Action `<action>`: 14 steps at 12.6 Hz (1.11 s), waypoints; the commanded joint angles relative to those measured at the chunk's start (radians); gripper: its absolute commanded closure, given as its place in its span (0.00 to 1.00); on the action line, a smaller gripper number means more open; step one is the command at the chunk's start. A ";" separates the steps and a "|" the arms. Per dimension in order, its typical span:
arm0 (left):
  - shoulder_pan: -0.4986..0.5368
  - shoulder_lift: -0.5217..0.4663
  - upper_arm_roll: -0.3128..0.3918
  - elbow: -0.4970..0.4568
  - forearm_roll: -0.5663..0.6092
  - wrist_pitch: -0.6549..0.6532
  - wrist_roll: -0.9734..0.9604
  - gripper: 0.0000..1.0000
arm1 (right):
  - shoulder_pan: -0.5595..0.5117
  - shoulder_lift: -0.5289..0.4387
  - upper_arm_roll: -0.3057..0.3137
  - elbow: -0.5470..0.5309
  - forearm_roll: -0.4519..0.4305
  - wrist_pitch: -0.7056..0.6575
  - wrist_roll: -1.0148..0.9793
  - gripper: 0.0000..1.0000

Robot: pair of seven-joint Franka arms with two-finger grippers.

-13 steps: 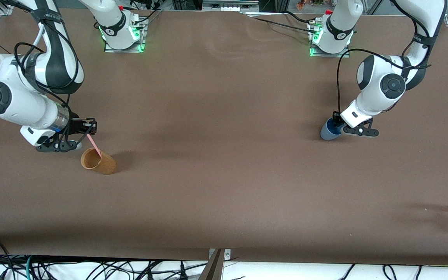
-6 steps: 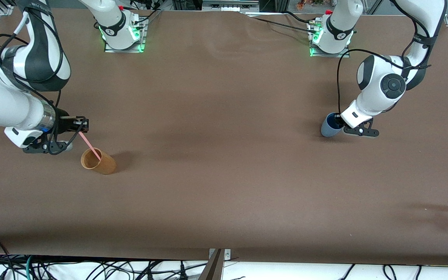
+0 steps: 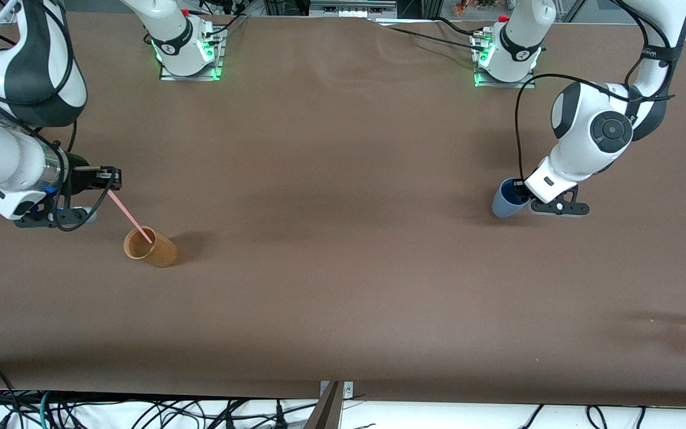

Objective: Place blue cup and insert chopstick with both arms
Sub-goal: 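Grasp the blue cup with the left gripper while the right grasps the chopstick, then carry the blue cup to mid-table with the left gripper while the right lifts the chopstick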

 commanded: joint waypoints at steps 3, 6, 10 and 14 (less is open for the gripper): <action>-0.221 0.080 0.002 0.297 -0.073 -0.245 -0.279 1.00 | 0.024 0.022 0.001 0.128 -0.043 -0.136 0.002 1.00; -0.362 0.180 0.003 0.460 -0.088 -0.296 -0.475 1.00 | 0.038 0.022 0.002 0.174 -0.046 -0.180 0.001 1.00; -0.508 0.346 0.006 0.682 -0.160 -0.298 -0.687 1.00 | 0.132 0.022 0.004 0.191 -0.032 -0.185 0.052 1.00; -0.596 0.485 0.008 0.795 -0.165 -0.295 -0.854 1.00 | 0.233 0.022 0.004 0.211 -0.017 -0.193 0.192 1.00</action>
